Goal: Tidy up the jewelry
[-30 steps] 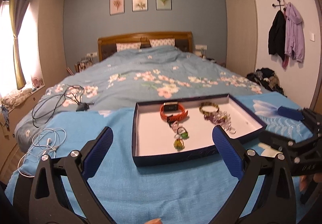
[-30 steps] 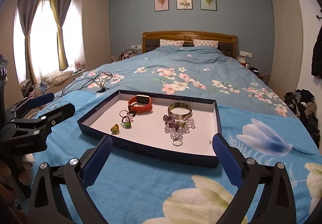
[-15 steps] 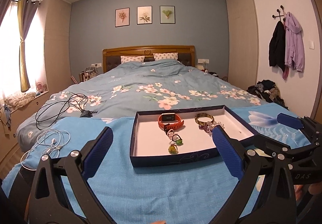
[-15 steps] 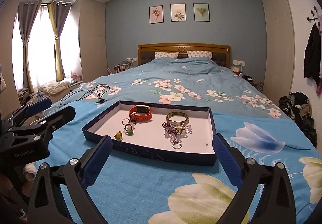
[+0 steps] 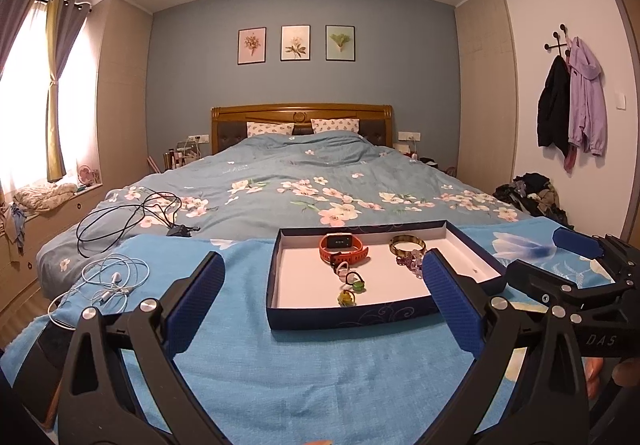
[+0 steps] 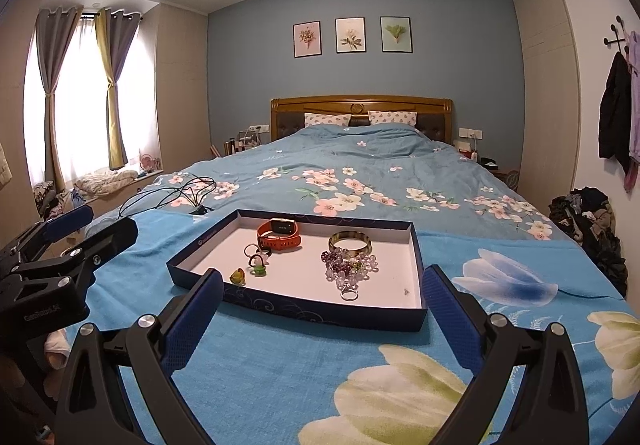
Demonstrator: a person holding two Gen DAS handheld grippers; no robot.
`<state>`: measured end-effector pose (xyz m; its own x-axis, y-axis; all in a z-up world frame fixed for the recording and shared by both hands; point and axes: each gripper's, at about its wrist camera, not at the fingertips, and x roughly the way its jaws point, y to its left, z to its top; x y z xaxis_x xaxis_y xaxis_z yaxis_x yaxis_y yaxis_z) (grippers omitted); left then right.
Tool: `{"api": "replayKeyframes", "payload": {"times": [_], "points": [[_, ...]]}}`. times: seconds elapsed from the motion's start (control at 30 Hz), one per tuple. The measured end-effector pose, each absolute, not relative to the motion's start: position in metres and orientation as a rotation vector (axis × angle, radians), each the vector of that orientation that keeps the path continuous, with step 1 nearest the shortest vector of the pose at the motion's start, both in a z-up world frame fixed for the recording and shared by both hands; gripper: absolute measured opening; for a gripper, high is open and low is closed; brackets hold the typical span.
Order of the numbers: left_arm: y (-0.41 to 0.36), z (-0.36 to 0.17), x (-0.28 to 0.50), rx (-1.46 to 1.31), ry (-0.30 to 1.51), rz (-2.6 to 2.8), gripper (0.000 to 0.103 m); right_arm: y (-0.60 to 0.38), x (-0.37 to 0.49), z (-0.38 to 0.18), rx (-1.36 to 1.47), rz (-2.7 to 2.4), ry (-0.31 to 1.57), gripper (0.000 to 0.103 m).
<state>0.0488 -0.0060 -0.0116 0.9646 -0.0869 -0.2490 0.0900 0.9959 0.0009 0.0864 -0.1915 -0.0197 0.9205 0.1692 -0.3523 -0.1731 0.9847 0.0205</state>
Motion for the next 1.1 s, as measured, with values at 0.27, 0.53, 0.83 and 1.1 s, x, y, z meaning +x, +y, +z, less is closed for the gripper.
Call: {"api": "replayKeyframes", "payload": {"times": [0.27, 0.53, 0.83, 1.1], "points": [[-0.0034, -0.0114, 0.0463, 0.002, 0.247, -0.086, 0.097, -0.1904, 0.0859, -0.0195, -0.015, 0.171, 0.353, 0.096], [-0.0036, -0.0093, 0.0435, 0.003, 0.24, -0.086, 0.097, -0.1904, 0.0836, -0.0192, -0.01, 0.173, 0.349, 0.096], [-0.004, -0.0079, 0.0427, 0.003, 0.234, -0.076, 0.097, -0.1902, 0.0832, -0.0203, -0.007, 0.172, 0.348, 0.096], [-0.0037, -0.008, 0.0429, 0.001, 0.235, -0.069, 0.097, -0.1899, 0.0828, -0.0208, -0.006, 0.172, 0.35, 0.096]]}}
